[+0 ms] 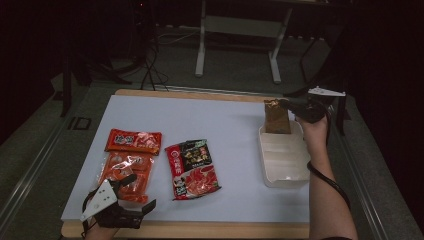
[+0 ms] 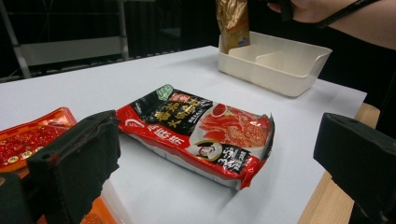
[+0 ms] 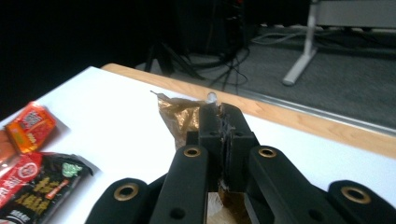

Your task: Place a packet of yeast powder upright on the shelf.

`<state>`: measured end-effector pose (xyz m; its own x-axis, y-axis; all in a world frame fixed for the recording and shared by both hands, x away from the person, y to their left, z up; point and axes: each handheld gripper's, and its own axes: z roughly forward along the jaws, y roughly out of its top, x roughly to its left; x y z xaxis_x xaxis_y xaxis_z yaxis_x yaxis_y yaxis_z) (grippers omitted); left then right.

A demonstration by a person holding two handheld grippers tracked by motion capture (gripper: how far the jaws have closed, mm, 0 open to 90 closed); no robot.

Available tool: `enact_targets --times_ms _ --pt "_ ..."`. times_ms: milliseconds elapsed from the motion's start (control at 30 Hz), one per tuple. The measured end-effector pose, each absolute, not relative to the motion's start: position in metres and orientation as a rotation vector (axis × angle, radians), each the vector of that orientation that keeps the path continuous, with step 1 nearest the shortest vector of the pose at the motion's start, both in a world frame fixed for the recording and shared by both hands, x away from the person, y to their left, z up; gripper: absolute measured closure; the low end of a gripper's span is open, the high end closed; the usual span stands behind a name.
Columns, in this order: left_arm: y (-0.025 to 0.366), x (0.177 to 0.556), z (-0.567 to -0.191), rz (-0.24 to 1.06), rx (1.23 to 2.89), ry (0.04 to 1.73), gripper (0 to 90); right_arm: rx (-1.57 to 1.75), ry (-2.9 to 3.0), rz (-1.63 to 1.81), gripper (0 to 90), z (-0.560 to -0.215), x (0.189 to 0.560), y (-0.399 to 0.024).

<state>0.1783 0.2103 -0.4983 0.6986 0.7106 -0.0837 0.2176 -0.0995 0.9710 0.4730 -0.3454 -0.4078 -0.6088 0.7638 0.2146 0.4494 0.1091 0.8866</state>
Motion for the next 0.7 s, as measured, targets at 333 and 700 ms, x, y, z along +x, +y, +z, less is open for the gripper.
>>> enact_targets --times_ms 333,700 --pt "0.209 0.178 -0.498 0.492 1.663 0.758 1.1 1.276 2.022 1.443 86.9 -0.413 0.461 -0.37" --pt "0.208 0.178 -0.498 0.489 1.668 0.752 1.1 1.25 2.021 1.34 59.0 -0.393 0.452 -0.366"
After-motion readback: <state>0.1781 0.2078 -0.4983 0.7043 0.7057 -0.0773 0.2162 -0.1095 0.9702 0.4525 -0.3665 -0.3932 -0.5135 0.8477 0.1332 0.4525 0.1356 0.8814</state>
